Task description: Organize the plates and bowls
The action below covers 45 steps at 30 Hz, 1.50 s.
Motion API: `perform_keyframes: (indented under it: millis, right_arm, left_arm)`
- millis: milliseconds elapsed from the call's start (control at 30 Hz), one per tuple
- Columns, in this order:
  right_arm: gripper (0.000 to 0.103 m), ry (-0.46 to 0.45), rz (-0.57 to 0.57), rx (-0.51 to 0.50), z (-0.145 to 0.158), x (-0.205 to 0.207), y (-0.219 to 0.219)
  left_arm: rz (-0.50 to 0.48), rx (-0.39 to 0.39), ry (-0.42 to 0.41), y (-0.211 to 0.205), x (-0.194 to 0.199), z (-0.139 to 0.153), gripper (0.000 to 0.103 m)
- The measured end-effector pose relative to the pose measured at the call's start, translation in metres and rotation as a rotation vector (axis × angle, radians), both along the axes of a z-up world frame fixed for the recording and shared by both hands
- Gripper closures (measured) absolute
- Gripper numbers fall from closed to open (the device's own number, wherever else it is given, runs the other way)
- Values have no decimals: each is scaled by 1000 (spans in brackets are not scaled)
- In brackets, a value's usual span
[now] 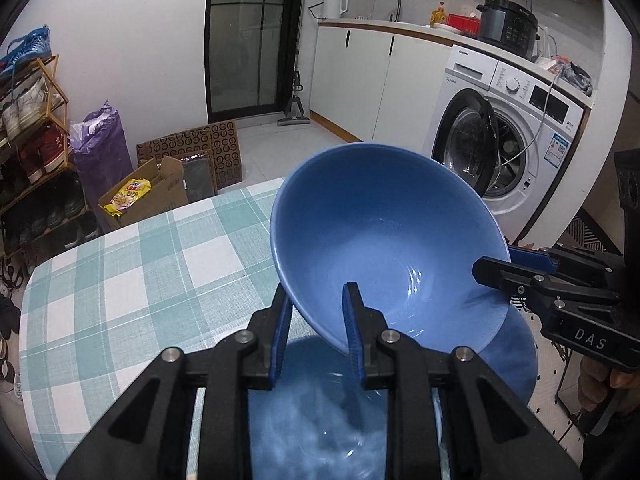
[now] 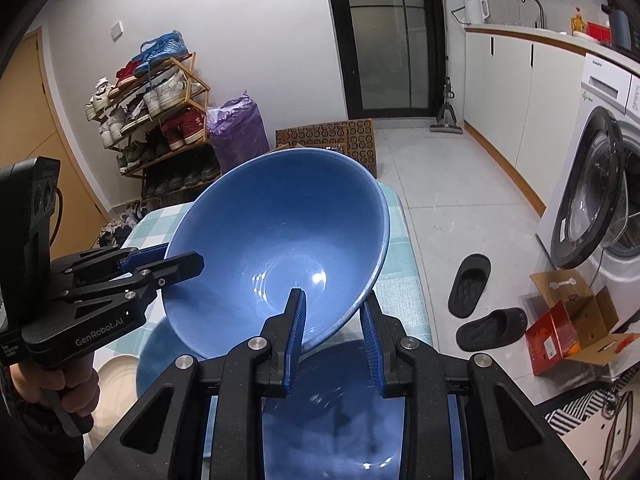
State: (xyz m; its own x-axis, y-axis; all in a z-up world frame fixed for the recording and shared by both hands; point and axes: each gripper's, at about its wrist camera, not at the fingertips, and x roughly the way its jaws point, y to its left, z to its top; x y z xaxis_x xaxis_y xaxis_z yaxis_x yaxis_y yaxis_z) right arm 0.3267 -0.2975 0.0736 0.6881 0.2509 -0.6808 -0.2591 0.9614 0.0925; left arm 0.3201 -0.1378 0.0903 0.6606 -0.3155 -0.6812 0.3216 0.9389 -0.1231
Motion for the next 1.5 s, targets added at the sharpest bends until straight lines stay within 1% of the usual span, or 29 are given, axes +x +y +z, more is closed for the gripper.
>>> perform_keyframes:
  millis: [333, 533, 967, 1167, 1500]
  right_arm:
    - [75, -30, 16, 0, 15, -35, 9]
    - [75, -39, 31, -7, 16, -53, 17]
    - [75, -41, 70, -6, 2, -85, 33]
    - [75, -42, 94, -12, -4, -90, 41]
    - [75, -17, 124, -27, -20, -93, 52]
  left_arm:
    - [15, -9, -25, 10, -26, 7, 79]
    - [28, -10, -35, 17, -42, 5, 79]
    - [61, 5, -42, 28, -73, -1, 79]
    - [87, 9, -36, 35, -82, -11, 79]
    - [106, 10, -21, 42, -88, -23, 79]
